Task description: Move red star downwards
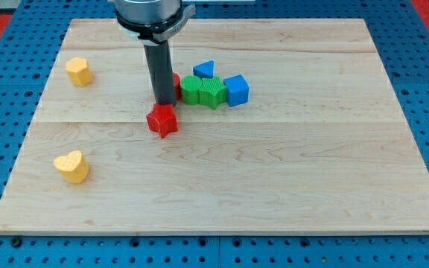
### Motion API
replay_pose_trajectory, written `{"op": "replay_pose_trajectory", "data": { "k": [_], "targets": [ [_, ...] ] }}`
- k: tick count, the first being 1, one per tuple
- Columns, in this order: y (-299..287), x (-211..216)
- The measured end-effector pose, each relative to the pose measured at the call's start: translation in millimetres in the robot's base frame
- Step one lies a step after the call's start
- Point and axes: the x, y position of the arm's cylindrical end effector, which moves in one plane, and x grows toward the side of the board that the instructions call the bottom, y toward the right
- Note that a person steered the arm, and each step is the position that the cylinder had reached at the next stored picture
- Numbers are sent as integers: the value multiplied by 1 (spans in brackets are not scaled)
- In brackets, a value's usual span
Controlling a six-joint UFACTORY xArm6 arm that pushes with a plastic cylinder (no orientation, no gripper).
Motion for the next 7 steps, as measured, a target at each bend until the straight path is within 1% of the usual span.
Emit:
{"op": "replay_pose_trajectory", "data": {
  "k": [2, 3, 4, 5, 6, 7],
  "targets": [
    [-3, 35],
    [8, 51],
    [31, 55],
    [-31, 69],
    [-35, 72],
    [63, 44]
  ]
}}
